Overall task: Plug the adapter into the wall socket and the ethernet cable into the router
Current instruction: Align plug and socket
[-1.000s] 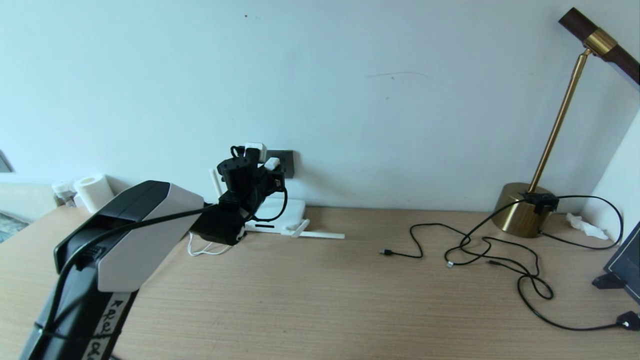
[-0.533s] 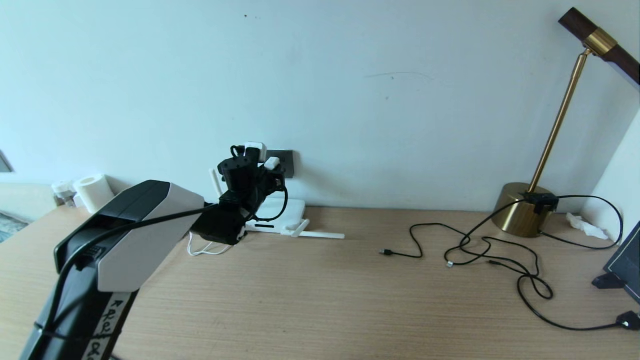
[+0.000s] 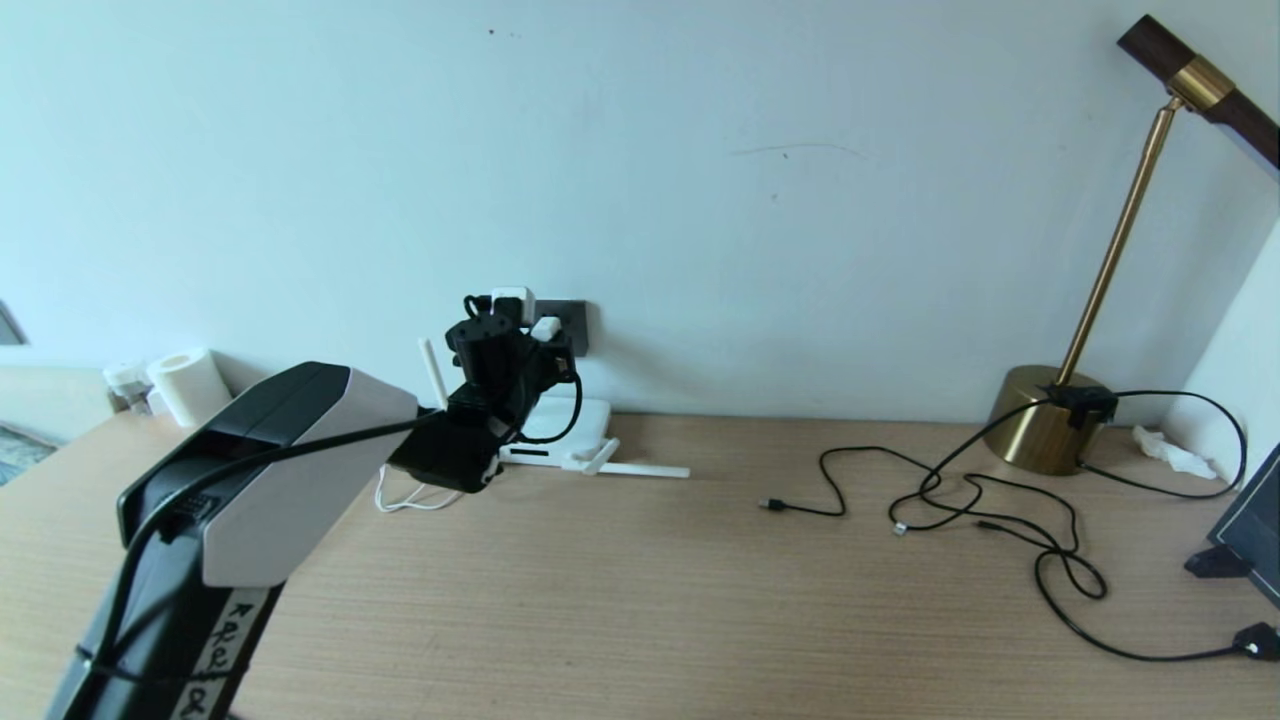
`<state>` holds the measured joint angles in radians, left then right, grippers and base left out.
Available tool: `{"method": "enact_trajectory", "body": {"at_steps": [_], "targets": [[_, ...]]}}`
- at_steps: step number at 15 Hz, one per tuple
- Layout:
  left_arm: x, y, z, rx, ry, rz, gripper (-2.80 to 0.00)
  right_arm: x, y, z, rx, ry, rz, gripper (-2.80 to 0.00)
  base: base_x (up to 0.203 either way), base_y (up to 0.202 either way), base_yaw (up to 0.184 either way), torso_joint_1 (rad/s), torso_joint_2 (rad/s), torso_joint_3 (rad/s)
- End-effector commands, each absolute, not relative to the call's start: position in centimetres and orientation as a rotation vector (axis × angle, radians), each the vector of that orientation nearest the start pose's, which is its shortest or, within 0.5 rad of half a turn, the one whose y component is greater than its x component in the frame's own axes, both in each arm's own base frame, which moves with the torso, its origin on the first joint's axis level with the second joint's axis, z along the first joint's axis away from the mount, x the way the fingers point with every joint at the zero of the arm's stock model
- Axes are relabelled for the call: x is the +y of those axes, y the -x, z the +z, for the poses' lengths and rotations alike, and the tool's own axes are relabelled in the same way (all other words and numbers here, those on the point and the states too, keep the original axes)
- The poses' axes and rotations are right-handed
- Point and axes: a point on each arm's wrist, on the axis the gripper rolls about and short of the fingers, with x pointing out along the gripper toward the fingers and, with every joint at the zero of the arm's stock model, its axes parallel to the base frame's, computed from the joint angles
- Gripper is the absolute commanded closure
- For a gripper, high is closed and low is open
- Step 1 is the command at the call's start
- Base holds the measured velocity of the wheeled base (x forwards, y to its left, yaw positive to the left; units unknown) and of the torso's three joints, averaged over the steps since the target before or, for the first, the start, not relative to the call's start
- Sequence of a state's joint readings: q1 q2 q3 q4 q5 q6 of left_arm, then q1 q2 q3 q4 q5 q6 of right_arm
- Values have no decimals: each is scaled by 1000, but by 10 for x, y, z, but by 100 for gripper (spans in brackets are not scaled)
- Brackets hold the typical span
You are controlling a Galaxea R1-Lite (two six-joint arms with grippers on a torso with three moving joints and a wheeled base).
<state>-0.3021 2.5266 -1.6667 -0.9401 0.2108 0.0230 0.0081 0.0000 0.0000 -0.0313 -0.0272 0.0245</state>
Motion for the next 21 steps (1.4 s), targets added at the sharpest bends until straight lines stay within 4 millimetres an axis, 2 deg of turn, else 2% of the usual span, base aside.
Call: {"method": "enact_trajectory", "body": {"at_steps": [1,10,21], "targets": [[-151,-495,98,-82,-1,-75,0,-1,22,76,-22,-25,-19,0,0,0,0,0,0,0],[-150,-495,103,-92,2,-68,0,-1,22,76,-22,-25,-20,0,0,0,0,0,0,0],[-148,-494,99,-82,-2,-55,0,-1,22,76,-22,-25,-18,0,0,0,0,0,0,0]]}}
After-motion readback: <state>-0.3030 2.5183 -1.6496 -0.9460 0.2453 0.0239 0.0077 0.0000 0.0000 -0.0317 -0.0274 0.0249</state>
